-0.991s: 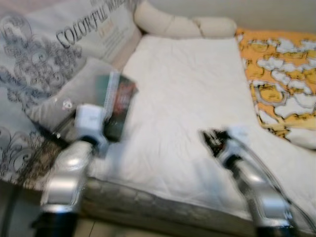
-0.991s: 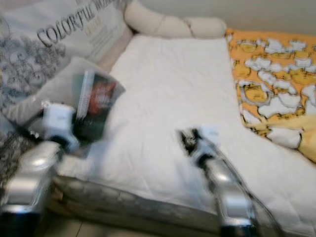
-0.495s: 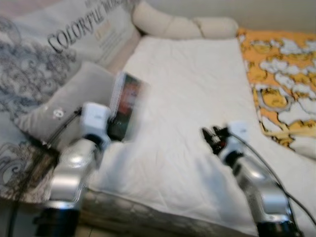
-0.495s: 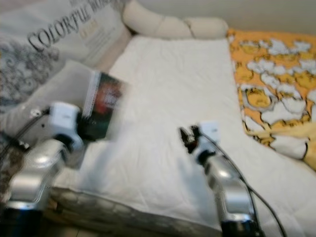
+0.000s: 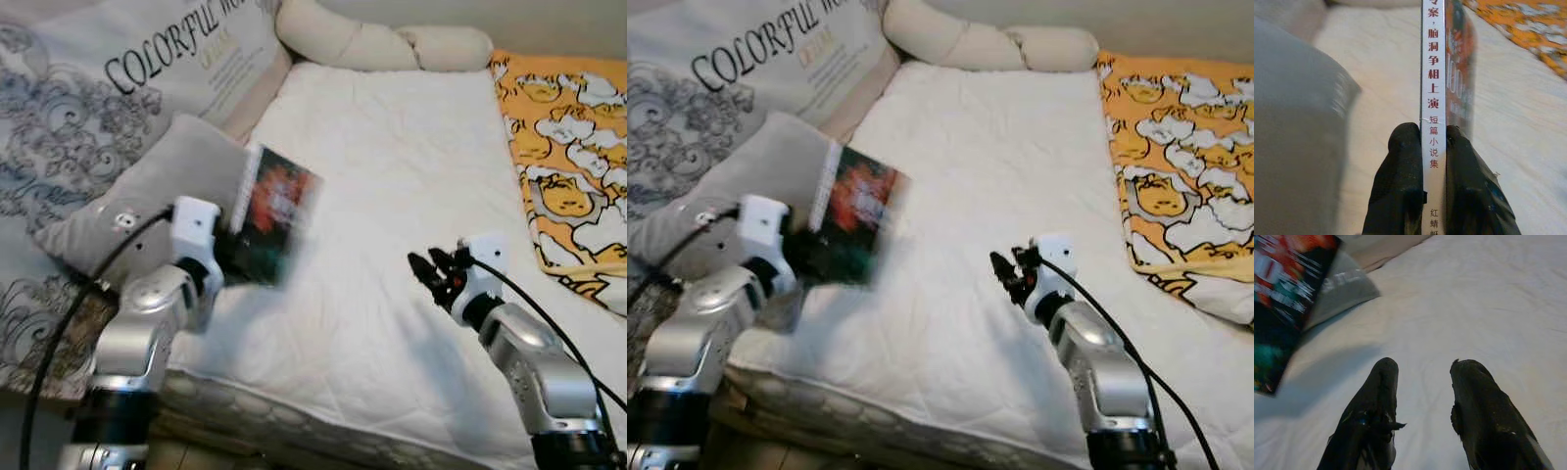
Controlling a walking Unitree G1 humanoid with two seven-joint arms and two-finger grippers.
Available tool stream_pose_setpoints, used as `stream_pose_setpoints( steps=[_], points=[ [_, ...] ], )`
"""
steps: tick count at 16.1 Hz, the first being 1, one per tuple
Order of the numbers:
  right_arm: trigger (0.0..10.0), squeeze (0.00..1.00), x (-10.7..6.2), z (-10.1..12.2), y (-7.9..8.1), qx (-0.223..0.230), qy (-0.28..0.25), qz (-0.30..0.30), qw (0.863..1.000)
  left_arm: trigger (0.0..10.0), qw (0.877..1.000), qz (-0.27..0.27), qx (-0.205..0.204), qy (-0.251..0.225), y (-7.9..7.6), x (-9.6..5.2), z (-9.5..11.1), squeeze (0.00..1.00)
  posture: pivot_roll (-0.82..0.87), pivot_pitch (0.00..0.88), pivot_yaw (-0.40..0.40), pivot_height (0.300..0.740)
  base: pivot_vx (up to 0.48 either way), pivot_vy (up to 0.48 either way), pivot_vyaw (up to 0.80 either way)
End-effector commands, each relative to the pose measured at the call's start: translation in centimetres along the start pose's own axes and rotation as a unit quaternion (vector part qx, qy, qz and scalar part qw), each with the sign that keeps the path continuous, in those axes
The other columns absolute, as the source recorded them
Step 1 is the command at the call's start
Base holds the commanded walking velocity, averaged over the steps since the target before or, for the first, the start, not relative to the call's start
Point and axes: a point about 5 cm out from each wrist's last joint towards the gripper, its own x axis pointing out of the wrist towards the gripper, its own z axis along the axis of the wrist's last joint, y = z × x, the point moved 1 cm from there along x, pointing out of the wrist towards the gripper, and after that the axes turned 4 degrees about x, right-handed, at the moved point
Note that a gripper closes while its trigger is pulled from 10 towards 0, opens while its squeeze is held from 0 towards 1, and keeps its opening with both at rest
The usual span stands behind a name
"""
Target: Clean up the room
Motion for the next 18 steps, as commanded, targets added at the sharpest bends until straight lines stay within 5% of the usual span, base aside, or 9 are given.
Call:
stream_pose_setpoints(
  steps=[1, 7, 8, 10, 15, 18],
  points=[
    [10.0, 0.00, -0.2, 1.0, -0.1, -0.003, 0.002, 0.022, 1.000, 10.0, 1.000, -0.023, -0.016, -0.013, 0.3, 0.8, 1.4, 0.00, -0.01, 0.000, 0.020, 0.740, 0.000, 0.000, 0.00],
    [10.0, 0.00, -2.1, 2.4, -1.3, -0.023, 0.039, 0.079, 0.996, 10.0, 0.981, -0.133, -0.137, 0.014, -0.7, 4.8, 2.1, 0.00, -0.08, 0.000, 0.020, 0.740, 0.000, 0.000, 0.00],
    [10.0, 0.00, -3.0, 2.7, -1.5, -0.026, 0.054, 0.097, 0.993, 10.0, 0.972, -0.135, -0.191, 0.008, -0.6, 6.2, 2.6, 0.00, -0.10, 0.000, 0.020, 0.740, 0.000, 0.000, 0.00],
    [10.0, 0.00, -3.8, 2.8, -1.4, -0.029, 0.070, 0.112, 0.991, 10.0, 0.965, -0.130, -0.227, 0.007, -0.7, 7.2, 3.0, 0.00, -0.12, 0.000, 0.019, 0.740, 0.000, 0.000, 0.00],
    [10.0, 0.00, -6.2, 3.1, 0.0, -0.030, 0.105, 0.123, 0.986, 10.0, 0.975, -0.108, -0.179, 0.075, -1.5, 8.3, 0.6, 0.00, -0.24, 0.000, 0.012, 0.740, 0.000, 0.000, 0.00],
    [10.0, 0.00, -6.7, 3.4, 0.8, -0.028, 0.113, 0.130, 0.985, 10.0, 0.979, -0.105, -0.141, 0.107, -1.7, 8.1, -1.1, 0.00, -0.28, 0.074, 0.012, 0.740, 0.000, 0.000, 0.00]
  ],
)
